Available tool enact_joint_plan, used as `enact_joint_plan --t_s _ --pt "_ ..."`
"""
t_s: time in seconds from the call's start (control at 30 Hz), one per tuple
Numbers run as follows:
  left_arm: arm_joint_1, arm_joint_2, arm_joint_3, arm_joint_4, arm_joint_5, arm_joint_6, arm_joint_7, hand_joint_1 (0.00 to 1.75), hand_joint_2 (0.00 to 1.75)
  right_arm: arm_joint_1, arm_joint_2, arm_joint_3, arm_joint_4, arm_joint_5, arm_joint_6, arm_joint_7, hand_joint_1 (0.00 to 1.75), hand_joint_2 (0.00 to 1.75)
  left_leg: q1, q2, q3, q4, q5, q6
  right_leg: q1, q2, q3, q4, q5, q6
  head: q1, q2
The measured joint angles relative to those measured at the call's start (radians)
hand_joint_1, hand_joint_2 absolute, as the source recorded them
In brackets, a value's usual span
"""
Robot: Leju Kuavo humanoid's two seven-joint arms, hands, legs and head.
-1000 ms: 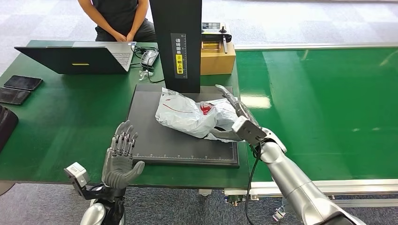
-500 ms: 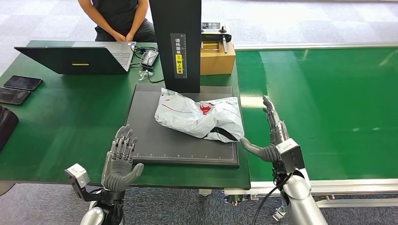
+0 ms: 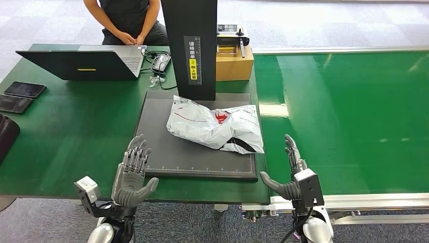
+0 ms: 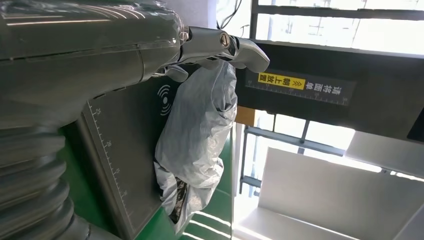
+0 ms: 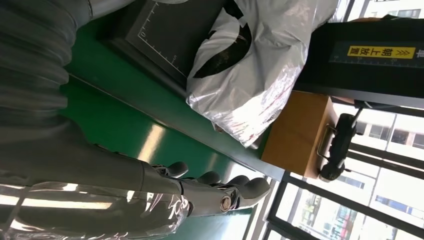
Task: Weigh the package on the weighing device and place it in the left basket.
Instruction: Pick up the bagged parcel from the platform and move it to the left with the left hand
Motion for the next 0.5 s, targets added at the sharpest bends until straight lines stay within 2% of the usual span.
enact_joint_plan --t_s 0.5 --pt "-0.02 -0.005 -0.007 0.0 -0.014 -0.011 -0.002 0.0 1.75 0.013 0.045 -0.029 -0.009 0.024 0.047 0.029 0.0 1.75 0.0 0.0 0.0 0.0 0.0 0.0 0.0 0.0 0.0 0.0 0.0 0.0 0.0 0.0"
